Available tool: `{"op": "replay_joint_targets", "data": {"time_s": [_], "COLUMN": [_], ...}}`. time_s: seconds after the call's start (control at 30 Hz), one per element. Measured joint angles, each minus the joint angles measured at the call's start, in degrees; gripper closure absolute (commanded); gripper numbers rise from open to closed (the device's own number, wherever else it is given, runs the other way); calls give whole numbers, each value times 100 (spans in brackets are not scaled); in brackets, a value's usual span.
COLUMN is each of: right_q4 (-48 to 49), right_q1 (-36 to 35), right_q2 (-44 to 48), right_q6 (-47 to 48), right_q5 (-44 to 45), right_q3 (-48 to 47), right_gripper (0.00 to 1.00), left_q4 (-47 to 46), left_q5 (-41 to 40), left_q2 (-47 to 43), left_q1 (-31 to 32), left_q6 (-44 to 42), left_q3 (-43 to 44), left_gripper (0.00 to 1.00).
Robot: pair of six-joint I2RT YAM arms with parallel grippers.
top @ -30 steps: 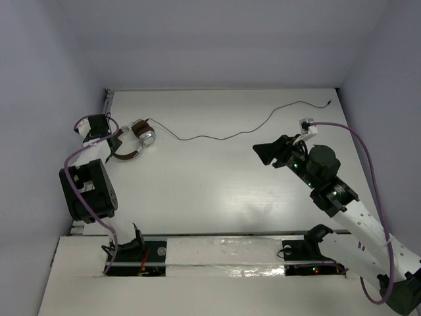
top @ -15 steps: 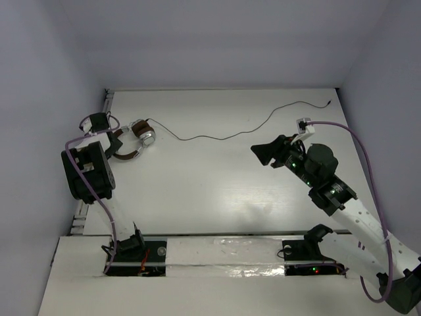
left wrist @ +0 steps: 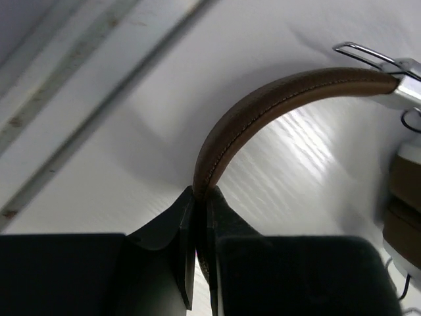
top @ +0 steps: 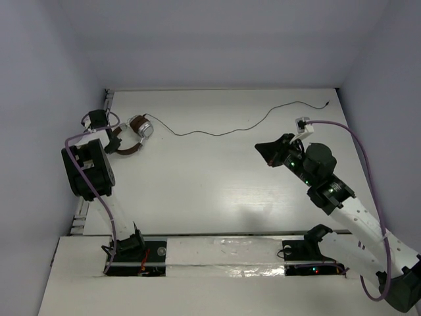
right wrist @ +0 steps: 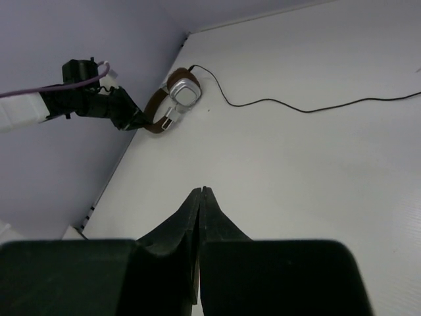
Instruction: Wrap the headphones
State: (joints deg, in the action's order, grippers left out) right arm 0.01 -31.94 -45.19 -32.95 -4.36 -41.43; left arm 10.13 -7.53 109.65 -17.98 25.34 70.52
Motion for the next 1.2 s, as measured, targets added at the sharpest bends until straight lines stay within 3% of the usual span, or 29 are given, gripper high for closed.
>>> {"op": "replay_joint_targets", "data": {"time_s": [0.1, 0.33, 0.37, 0.5, 0.53, 0.63, 0.87, 1.2], "right_q4": [160, 243, 249, 415, 446, 549, 837, 1102], "right_q1": [0, 0, 0, 0, 0, 0, 0, 151], "right_q2": [-190, -619, -621, -769, -863, -1235, -2293, -3801], "right_q6": [-2, 179, 219, 428, 498, 780, 1775, 2618], "right_q5": [-72, -297, -291, -140, -101, -57, -122, -48], "right_q3": [0, 0, 0, -22, -35, -94, -540, -1394], "right_gripper": [100, 98, 94, 62, 50, 34, 22, 21], "left_q4": [319, 1082, 1095, 1207, 1198, 1145, 1182, 1233], "left_q5": [258, 916, 1097, 1851, 1998, 2463, 3510, 4393], "left_q2": [-2, -490, -662, -1449, -1620, -2083, -2769, -2992], "left_q1": [195, 1325, 1438, 1572, 1558, 1528, 1543, 1552], "left_q6": [-52, -472, -501, -540, -535, -503, -444, -138], "left_q3": [282, 1725, 1847, 2406, 2505, 2618, 2618, 2999], "left_gripper": [100, 100, 100, 100, 100, 100, 100, 100]}}
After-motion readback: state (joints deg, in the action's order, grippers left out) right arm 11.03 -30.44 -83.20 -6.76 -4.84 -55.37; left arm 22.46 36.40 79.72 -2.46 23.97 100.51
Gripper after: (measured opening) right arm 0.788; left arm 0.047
